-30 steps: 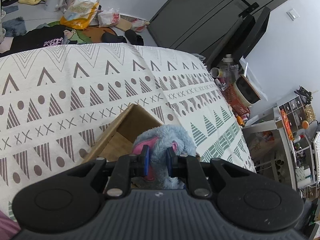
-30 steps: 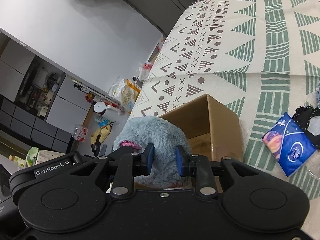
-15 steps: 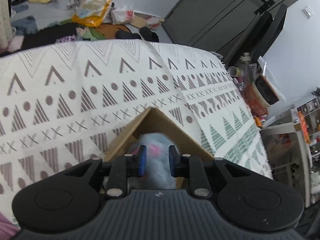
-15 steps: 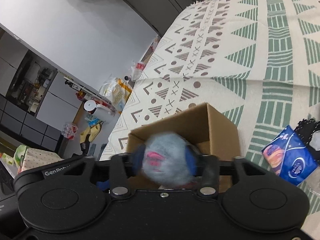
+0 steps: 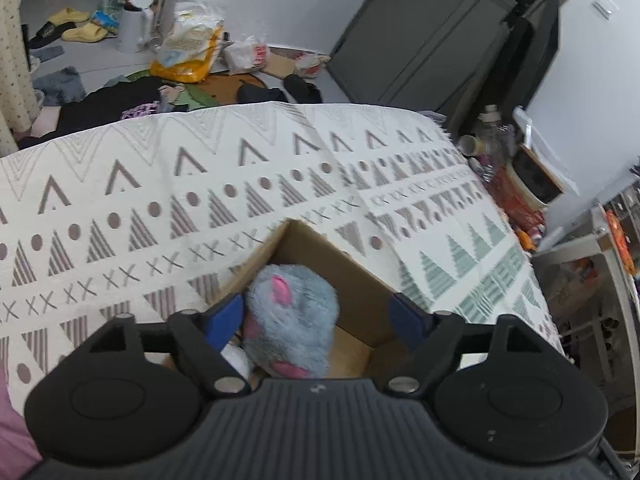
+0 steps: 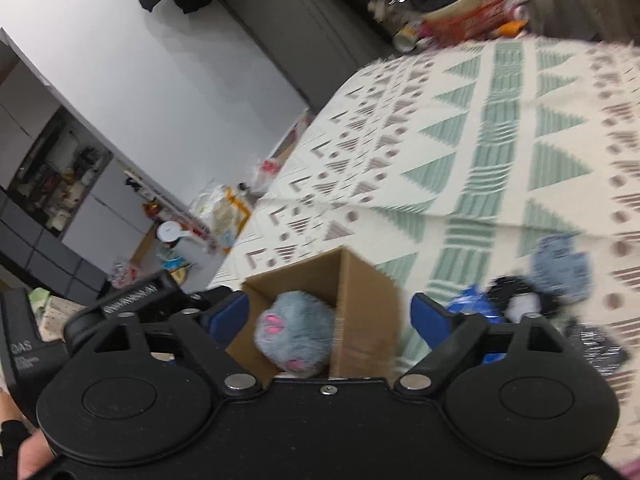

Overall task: Organize soft objects
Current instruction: 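Lower the mouse plush into the box and open both grippers, then move the left gripper toward the blue tissue pack while the right gripper approaches the black sparkly bag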

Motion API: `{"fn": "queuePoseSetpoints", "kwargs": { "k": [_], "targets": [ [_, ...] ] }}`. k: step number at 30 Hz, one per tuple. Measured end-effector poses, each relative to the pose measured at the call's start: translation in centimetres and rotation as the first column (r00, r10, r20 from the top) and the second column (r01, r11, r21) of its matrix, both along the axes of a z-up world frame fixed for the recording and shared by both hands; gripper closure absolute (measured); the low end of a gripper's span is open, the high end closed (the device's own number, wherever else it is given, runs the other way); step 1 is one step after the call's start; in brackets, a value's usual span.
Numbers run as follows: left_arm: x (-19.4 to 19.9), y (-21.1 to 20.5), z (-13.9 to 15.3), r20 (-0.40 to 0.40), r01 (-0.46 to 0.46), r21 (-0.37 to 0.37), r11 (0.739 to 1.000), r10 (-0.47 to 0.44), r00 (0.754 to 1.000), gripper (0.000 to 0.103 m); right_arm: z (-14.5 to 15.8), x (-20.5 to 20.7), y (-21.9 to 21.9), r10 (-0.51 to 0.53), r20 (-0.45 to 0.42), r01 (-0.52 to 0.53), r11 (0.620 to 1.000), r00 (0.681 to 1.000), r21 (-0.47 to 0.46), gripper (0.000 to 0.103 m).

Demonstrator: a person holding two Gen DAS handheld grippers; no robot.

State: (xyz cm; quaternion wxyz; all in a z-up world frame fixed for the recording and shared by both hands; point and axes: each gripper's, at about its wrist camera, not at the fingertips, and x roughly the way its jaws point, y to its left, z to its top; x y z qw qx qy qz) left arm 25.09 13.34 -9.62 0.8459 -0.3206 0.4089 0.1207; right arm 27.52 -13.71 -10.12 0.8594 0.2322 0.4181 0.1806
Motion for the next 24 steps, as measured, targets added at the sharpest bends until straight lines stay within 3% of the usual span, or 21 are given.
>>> {"fn": "queuePoseSetpoints", "kwargs": {
  "k": [5, 9, 18, 24],
  "targets": [
    [-0.4, -2.6, 0.9, 0.009, 0.079, 0.049, 0.996, -0.079, 0.997, 0.015, 0.6, -1.5, -3.2, -0.059, 0.021, 0.059, 0.997, 0.998, -0.047, 0.001],
    [-1.0, -4.5, 1.4, 0.024, 0.116, 0.09, 0.989, -0.118, 0.993, 0.015, 0.6, -2.4, -5.4, -0.1, 0.019, 0.101, 0.993, 0.995, -0.065, 0.0],
    [-2.2, -8.1, 1.9, 0.027, 0.238, 0.079, 0.968, -0.24, 0.97, 0.015, 0.7, -4.4, -10.0, -0.17, 0.013, 0.171, 0.981, 0.985, -0.095, 0.0],
    [-2.7, -10.6, 2.1, 0.02, 0.31, 0.15, 0.939, -0.317, 0.948, 0.015, 0.3, -5.3, -12.4, -0.191, -0.007, 0.189, 0.977, 0.982, -0.1, 0.0]
  ]
}}
